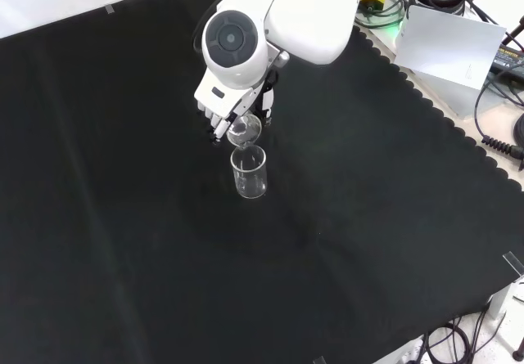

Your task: Pour the water from the handheld beaker into the one on the table.

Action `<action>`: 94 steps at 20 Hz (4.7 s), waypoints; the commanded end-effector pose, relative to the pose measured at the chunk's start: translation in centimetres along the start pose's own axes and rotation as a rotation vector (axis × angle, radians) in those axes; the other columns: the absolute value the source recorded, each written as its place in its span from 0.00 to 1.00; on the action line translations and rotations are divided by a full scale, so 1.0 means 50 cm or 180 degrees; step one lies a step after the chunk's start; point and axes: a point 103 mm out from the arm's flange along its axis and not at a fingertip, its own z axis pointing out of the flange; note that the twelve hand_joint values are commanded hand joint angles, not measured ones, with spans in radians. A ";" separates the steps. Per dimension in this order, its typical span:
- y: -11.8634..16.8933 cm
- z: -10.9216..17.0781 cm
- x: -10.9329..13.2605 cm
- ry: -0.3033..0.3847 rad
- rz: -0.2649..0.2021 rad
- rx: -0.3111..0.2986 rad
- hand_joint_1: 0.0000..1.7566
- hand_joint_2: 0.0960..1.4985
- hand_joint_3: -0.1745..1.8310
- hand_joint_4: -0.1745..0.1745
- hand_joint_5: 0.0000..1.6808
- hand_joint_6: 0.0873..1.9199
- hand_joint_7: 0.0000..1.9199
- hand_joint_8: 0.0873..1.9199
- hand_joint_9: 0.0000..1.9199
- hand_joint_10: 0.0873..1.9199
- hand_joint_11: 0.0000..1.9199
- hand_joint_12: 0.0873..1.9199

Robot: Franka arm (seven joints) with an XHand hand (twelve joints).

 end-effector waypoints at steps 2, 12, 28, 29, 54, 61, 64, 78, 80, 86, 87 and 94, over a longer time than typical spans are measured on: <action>-0.001 -0.003 -0.002 -0.0071 0.0027 0.0060 0.73 0.74 0.00 0.00 0.64 0.42 0.59 0.42 0.67 0.39 0.62 0.36; -0.002 -0.011 0.001 -0.0152 0.0053 0.0125 0.73 0.74 0.00 0.00 0.64 0.42 0.59 0.42 0.67 0.40 0.62 0.36; 0.006 -0.053 0.051 -0.0363 0.0089 0.0232 0.73 0.74 0.00 0.00 0.64 0.43 0.59 0.42 0.67 0.40 0.62 0.36; 0.006 -0.048 0.042 -0.0351 0.0074 0.0232 0.73 0.74 0.00 0.00 0.64 0.43 0.59 0.42 0.67 0.40 0.62 0.36; 0.004 -0.034 0.012 -0.0443 0.0102 0.0243 0.73 0.74 0.00 0.00 0.64 0.43 0.59 0.42 0.67 0.40 0.62 0.36; 0.004 -0.063 0.043 -0.0563 0.0174 0.0318 0.73 0.74 0.00 0.00 0.64 0.43 0.59 0.42 0.67 0.40 0.62 0.36; 0.001 -0.053 0.028 -0.0538 0.0194 0.0327 0.73 0.74 0.00 0.00 0.64 0.43 0.59 0.42 0.67 0.40 0.62 0.36; 0.001 -0.083 0.066 -0.0671 0.0296 0.0427 0.73 0.74 0.00 0.00 0.64 0.43 0.59 0.43 0.67 0.40 0.62 0.36; 0.001 -0.085 0.064 -0.0687 0.0278 0.0431 0.73 0.74 0.00 0.00 0.64 0.43 0.59 0.43 0.67 0.40 0.62 0.36; -0.003 -0.064 0.026 -0.0727 0.0262 0.0358 0.73 0.74 0.00 0.00 0.64 0.43 0.59 0.43 0.67 0.40 0.62 0.36; -0.004 -0.064 0.025 -0.0732 0.0264 0.0354 0.73 0.74 0.00 0.00 0.64 0.43 0.59 0.43 0.67 0.40 0.62 0.36; -0.003 -0.089 0.065 -0.0753 0.0314 0.0408 0.73 0.74 0.00 0.00 0.64 0.43 0.59 0.43 0.67 0.40 0.62 0.36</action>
